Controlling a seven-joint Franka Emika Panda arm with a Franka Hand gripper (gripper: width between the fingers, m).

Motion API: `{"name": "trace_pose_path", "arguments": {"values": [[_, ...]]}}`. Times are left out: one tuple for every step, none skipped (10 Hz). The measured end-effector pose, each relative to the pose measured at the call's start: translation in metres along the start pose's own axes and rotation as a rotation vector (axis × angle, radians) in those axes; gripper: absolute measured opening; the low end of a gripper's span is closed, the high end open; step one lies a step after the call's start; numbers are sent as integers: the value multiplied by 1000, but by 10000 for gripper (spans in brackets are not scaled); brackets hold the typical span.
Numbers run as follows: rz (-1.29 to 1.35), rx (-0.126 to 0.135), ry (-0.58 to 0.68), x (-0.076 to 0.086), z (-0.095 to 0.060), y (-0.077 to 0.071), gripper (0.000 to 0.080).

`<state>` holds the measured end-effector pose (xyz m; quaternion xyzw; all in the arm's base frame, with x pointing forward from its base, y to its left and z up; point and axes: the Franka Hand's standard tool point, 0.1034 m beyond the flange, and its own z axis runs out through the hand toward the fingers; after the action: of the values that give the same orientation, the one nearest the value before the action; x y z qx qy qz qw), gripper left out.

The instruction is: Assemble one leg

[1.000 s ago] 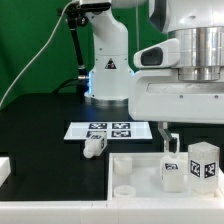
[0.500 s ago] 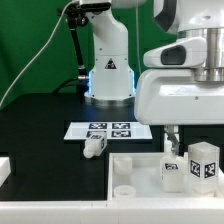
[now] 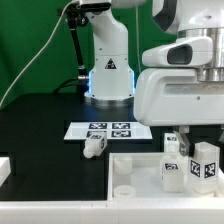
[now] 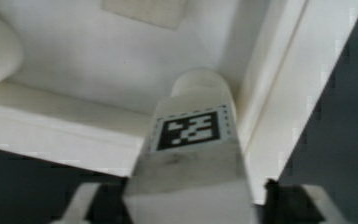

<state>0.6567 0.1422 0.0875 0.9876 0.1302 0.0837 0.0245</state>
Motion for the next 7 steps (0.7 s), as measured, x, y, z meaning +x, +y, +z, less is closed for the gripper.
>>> {"name": "trace_pose_path", "arguments": {"values": [[16,1,0,0,0,0,284],[17,1,0,0,0,0,284],[57,2,0,0,0,0,284],[171,4,3,0,0,-1,284],[299,5,11,1,0,-3,284],[409,6,12,1,0,-2,284],[520,7,11,1,0,-2,284]]}}
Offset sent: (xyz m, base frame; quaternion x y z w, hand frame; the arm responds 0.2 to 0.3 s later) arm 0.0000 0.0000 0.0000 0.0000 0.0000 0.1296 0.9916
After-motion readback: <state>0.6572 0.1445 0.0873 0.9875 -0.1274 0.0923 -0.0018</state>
